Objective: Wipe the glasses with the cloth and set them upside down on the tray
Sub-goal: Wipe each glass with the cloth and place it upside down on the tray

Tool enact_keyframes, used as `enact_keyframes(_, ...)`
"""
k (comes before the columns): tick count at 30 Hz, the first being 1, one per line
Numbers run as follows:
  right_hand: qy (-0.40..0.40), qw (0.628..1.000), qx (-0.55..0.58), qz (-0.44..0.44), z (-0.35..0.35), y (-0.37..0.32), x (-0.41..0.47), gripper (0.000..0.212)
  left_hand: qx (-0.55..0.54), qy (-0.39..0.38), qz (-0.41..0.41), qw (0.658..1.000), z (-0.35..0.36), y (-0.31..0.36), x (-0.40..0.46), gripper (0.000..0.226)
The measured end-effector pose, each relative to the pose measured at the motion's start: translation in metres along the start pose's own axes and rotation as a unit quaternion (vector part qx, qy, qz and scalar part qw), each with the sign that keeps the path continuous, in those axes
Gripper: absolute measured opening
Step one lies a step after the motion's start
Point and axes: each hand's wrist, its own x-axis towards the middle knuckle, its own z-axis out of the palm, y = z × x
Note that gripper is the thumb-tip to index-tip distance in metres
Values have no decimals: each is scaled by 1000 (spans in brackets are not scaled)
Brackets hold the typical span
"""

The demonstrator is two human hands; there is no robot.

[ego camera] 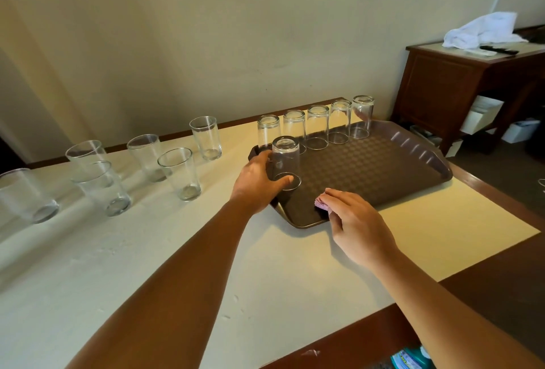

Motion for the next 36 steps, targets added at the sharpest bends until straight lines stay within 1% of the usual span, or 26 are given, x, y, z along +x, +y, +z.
enact_keyframes(6, -1, 1000, -4, -7, 0, 0, -2, 39, 64, 4, -14, 998, -28, -24, -46, 73)
enact_keyframes(9, -22, 1000, -11, -9, -1, 1, -2, 41, 46, 30, -41, 998, -48, -46, -76, 64)
enact_keyframes(11, -13, 1000, -1, -9, 4, -5, 3, 42, 24, 56, -68, 996, -61, -60, -93, 58)
enact_keyframes(14, 16, 999, 36, -21, 15, -38, 18, 38, 10, 97, -105, 990, -79, -78, -106, 52)
enact_keyframes(17, 13, 994, 76, -77, 24, -84, 32, 37, -12, 130, -123, 984, -92, -91, -109, 48)
enact_keyframes(20, -16, 989, 43, -140, 35, -98, 37, 38, -28, 139, -129, 982, -99, -97, -105, 51)
enact_keyframes(21, -25, 990, 28, -139, 40, -94, 38, 39, -30, 139, -132, 981, -100, -98, -102, 52)
enact_keyframes(23, -33, 994, 6, -100, 45, -85, 35, 42, -44, 141, -145, 978, -102, -101, -95, 57)
enact_keyframes(25, -34, 996, -11, -78, 46, -81, 30, 50, -63, 145, -163, 974, -102, -104, -87, 65)
enact_keyframes(27, -34, 995, -24, -94, 45, -81, 25, 60, -78, 154, -179, 969, -99, -106, -78, 73)
enact_keyframes(29, -47, 993, -30, -102, 44, -83, 20, 66, -92, 166, -190, 963, -96, -106, -71, 78)
enact_keyframes(33, -34, 997, -20, -72, 43, -83, 16, 67, -113, 174, -186, 960, -90, -105, -56, 79)
enact_keyframes(36, -40, 997, -15, -59, 43, -84, 15, 69, -134, 180, -191, 956, -89, -108, -46, 83)
